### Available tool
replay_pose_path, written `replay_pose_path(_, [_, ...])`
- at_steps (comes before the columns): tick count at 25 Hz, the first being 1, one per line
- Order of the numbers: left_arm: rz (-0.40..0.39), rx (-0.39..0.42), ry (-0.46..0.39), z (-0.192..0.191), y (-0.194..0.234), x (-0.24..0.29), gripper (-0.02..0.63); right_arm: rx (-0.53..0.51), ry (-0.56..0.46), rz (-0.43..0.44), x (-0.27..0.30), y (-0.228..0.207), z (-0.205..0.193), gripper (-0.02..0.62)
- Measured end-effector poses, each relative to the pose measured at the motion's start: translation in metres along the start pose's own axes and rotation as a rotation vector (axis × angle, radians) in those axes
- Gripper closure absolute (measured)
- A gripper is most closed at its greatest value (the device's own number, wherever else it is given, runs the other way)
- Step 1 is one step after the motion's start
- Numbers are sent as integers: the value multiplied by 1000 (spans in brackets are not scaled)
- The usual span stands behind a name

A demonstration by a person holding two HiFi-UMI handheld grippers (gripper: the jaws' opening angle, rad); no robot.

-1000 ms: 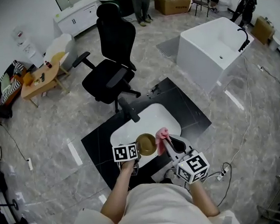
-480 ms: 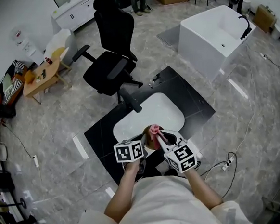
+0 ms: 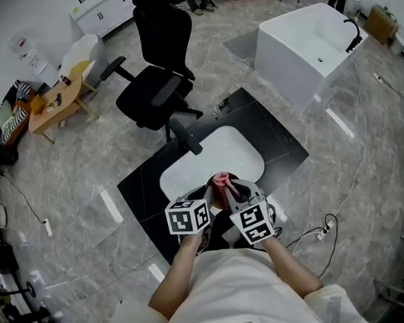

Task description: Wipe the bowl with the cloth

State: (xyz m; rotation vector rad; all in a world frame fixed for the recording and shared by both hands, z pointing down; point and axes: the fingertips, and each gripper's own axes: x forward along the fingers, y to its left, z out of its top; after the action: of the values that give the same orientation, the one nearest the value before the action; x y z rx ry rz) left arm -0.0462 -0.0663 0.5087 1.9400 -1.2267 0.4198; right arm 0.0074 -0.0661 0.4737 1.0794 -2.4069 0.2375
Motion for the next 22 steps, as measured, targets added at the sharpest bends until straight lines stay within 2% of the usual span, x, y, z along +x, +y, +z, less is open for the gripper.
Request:
replay_pose_path(6, [7,54,-10,-2,-6,-4,580,-114,113,-33,5,4,-13,566])
replay_pose_path(10, [30,144,-16,-2,-11,-8,580,-126,171,-38,9,9,-21,566])
replay_pose_path(15, [43,204,-25,-3,-15,-12,580,-149,197,-27,9,14,-24,566])
replay_pose_path(22, [70,254,-51,-1,-14,-15,580,-272,218,28,11,33,-30,566])
